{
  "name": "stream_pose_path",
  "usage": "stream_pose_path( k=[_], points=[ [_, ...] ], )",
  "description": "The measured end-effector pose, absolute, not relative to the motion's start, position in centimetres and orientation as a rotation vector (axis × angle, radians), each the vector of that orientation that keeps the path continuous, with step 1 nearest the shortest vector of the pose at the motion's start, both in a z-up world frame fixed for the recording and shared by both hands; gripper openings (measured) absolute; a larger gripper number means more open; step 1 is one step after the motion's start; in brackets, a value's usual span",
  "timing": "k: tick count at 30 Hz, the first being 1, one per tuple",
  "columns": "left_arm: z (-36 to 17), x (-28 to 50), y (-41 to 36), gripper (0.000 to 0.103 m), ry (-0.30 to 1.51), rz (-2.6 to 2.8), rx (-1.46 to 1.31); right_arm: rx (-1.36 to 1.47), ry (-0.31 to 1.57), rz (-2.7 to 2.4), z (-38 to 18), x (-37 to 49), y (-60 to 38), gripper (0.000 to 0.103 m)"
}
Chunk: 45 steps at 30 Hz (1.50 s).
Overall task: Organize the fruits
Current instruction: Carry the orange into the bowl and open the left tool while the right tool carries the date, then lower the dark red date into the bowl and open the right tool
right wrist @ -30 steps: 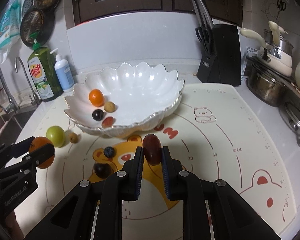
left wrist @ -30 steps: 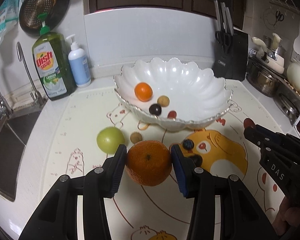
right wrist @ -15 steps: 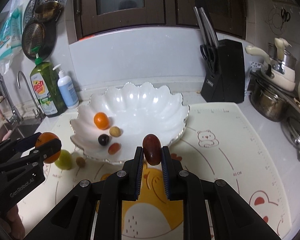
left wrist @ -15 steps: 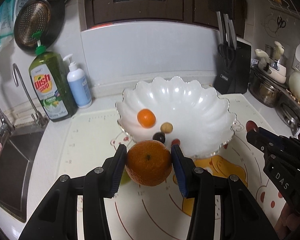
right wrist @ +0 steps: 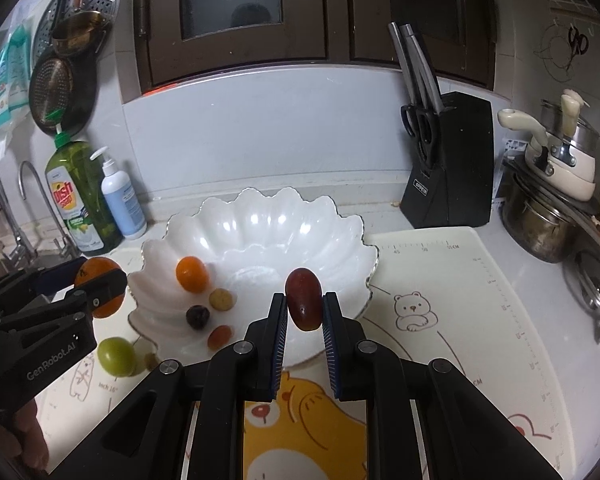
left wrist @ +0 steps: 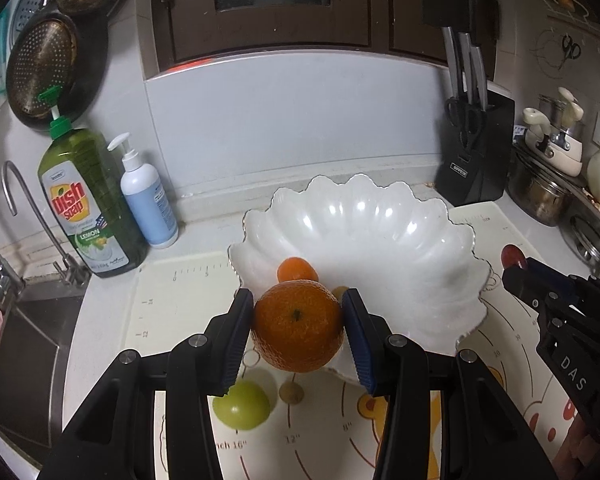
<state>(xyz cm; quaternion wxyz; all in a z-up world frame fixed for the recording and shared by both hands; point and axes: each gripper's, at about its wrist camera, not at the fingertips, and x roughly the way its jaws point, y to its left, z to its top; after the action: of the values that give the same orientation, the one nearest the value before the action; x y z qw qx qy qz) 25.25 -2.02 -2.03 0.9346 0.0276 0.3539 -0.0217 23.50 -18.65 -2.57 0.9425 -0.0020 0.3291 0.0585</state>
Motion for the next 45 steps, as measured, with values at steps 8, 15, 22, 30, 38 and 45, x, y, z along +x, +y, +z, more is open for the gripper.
stream_pose_path(
  k=[8, 15, 22, 30, 38, 45],
  points=[
    [-3.6, 27.9, -2.0, 0.046, 0.759, -0.047, 0.058, 0.003, 0.709, 0.104, -3.9, 25.7, -18.6, 0.019],
    [-5.1, 29.3, -2.2, 0.046, 0.797, -0.06, 0.053, -0.006, 0.751, 0.109, -5.1, 27.0, -18.4, 0.019],
    [-5.1, 29.2, -2.2, 0.061, 0.785, -0.049, 0.064, -0.004, 0.76, 0.113, -5.4, 27.3, -18.3, 0.027],
    [-4.5, 28.2, -1.5, 0.078, 0.774, -0.02, 0.056, -0.007, 0.734, 0.041, -4.5, 26.4, -18.3, 0.072],
    [-3.1, 26.1, -0.6, 0.095, 0.745, 0.012, 0.057, -0.005, 0.716, 0.013, -3.3, 24.6, -18.2, 0.079],
    [-2.0, 23.7, 0.0, 0.101, 0.715, 0.035, 0.074, -0.011, 0.694, 0.015, -2.4, 22.5, -17.7, 0.08]
  ],
)
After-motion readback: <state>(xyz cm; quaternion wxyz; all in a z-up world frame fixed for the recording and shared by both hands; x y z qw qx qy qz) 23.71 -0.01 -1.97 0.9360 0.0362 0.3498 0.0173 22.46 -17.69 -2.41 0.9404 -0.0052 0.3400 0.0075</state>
